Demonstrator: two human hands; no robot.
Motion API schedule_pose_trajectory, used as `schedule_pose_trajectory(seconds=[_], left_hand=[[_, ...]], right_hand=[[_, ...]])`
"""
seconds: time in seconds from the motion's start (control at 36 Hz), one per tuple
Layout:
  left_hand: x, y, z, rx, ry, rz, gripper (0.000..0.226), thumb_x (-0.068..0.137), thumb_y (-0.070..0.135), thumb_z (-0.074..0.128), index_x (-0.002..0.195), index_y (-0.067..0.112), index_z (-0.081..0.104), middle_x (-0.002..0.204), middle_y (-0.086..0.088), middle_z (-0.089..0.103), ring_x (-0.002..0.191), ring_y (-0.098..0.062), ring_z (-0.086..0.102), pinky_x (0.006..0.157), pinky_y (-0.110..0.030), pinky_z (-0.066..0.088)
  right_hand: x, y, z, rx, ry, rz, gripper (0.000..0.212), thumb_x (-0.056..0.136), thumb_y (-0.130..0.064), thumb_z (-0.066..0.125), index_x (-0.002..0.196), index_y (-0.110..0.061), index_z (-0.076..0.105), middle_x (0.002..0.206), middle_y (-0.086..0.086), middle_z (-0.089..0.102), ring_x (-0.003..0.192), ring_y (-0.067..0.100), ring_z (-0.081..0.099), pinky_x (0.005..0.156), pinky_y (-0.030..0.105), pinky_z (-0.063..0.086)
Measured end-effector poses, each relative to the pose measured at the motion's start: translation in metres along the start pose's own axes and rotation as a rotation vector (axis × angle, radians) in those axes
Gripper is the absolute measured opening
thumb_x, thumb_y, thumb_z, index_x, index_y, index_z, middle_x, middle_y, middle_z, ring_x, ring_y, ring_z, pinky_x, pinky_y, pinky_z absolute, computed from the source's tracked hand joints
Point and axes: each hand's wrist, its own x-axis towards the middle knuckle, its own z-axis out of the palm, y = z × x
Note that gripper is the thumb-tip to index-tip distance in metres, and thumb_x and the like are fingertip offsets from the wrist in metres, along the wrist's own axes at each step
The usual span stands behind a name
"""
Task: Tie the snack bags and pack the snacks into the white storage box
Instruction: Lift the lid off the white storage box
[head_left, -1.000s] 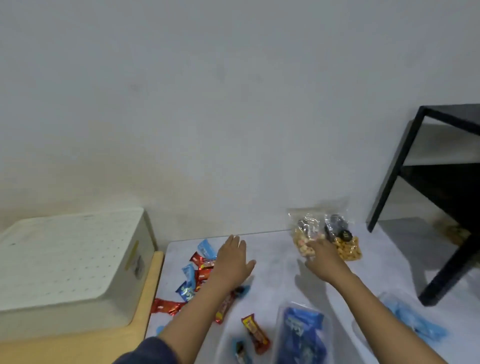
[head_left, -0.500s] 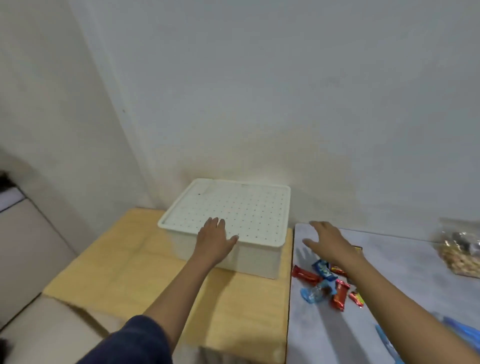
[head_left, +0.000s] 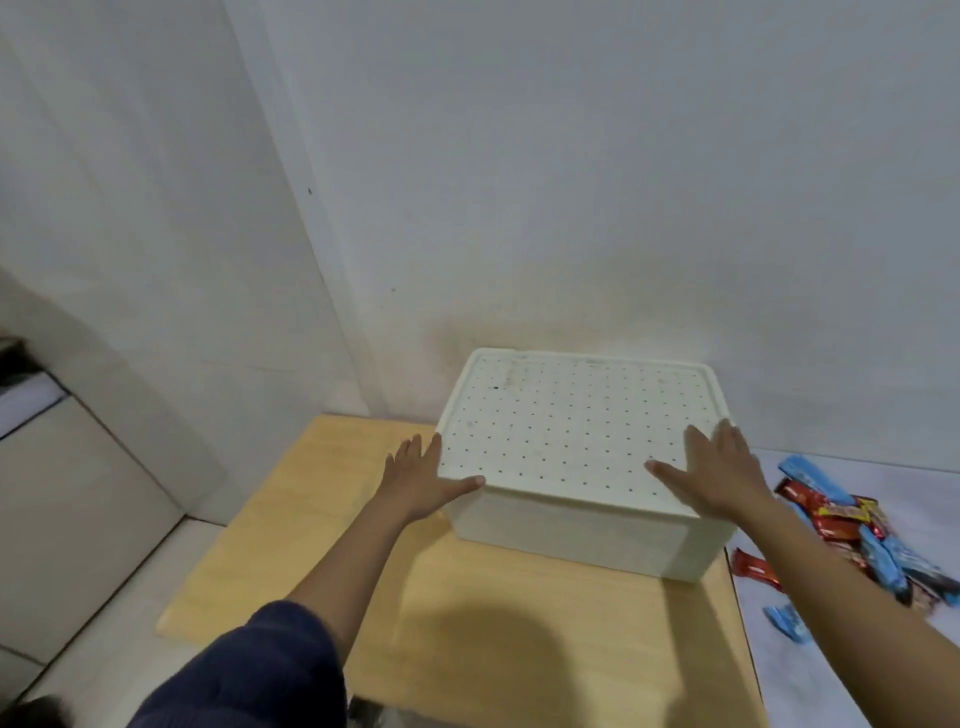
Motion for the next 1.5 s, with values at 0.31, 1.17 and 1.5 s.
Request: schedule_pose_trajectory(seconds=[0.31, 1.17, 1.5], left_hand=[[0.058, -0.022, -0.011, -0.433, -0.102, 0.288, 0.101, 0.056, 0.071, 0.073, 0.137, 0.038, 0.024, 0.139, 0.015, 0.040, 0.128, -0.009, 0.041, 0.106, -0.042, 0.040], [0.008, -0.023, -0.021, -0.867, 0.355, 0.137, 0.113, 0.062, 0.032, 0.085, 0.149, 0.023, 0.014, 0.155, 0.004, 0.020, 0.141, -0.017, 0.024, 0.114, -0.042, 0.028], [-0.099, -0.168, -0.037, -0.858, 0.647, -0.204, 0.112, 0.061, 0.033, 0.085, 0.148, 0.024, 0.017, 0.152, 0.004, 0.025, 0.135, -0.018, 0.032, 0.110, -0.042, 0.033]], right_hand=[[0.004, 0.003, 0.007, 0.071, 0.028, 0.193, 0.122, 0.037, -0.101, 0.025, 0.120, -0.013, 0.036, 0.141, 0.021, 0.030, 0.118, 0.037, 0.048, 0.088, 0.050, 0.052], [-0.027, -0.031, -0.032, 0.476, 0.360, -0.001, 0.117, 0.057, -0.051, 0.082, 0.148, -0.013, 0.020, 0.156, 0.003, 0.011, 0.143, 0.025, 0.016, 0.111, 0.044, 0.029], [-0.019, -0.189, 0.010, 0.406, 0.163, -0.414, 0.106, 0.059, -0.053, 0.080, 0.141, -0.009, 0.029, 0.153, 0.013, 0.016, 0.141, 0.029, 0.018, 0.113, 0.038, 0.026]])
